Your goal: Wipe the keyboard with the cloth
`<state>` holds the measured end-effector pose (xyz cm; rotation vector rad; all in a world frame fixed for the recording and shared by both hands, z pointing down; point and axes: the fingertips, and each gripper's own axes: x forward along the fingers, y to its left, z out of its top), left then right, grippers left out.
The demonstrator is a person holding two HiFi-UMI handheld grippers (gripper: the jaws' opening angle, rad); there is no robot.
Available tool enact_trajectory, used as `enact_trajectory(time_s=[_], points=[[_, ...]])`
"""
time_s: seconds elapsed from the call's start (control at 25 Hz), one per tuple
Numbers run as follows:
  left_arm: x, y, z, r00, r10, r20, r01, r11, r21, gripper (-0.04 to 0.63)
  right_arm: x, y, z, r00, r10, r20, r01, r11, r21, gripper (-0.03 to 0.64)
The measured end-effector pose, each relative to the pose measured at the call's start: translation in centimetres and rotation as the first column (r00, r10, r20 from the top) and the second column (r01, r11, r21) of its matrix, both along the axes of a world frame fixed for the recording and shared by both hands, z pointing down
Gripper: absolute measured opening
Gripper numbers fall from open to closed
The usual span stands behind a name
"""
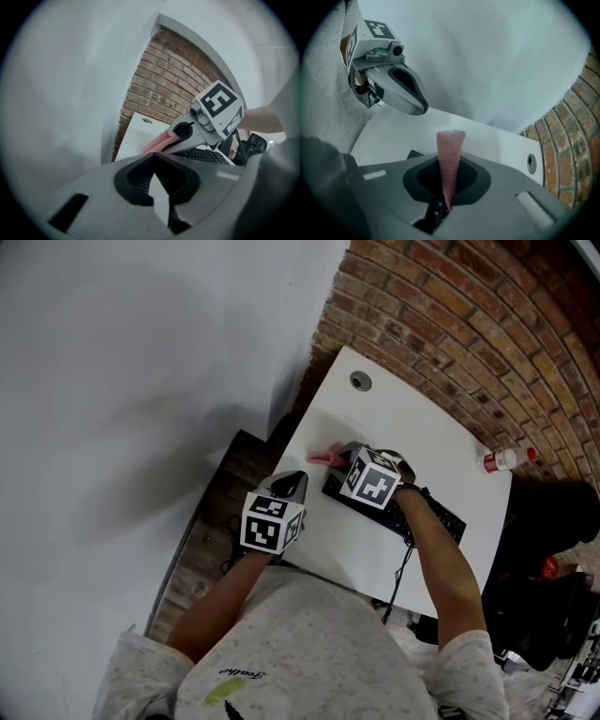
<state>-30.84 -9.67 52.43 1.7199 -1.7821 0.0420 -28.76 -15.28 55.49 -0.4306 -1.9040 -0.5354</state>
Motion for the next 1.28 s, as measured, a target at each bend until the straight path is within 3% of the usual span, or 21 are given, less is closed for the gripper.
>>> enact_trajectory(time_s=[0.96, 1.28], points=[[1.9, 3.9, -0.6, 0.979, -0.201, 0.027, 0.201, 0.98, 0.002, -0.003, 3.0, 7.2, 0.9, 0.976, -0.217, -0.019, 0.214, 0.972, -0.098, 0.026], [2.8, 4.0, -1.0, 0.975, -0.217, 0.041, 0.217, 0.976, 0.003, -0.003, 4.6, 8.4, 1.0, 0.977, -0.215, 0.008, 0.214, 0.967, -0.137, 0.025]])
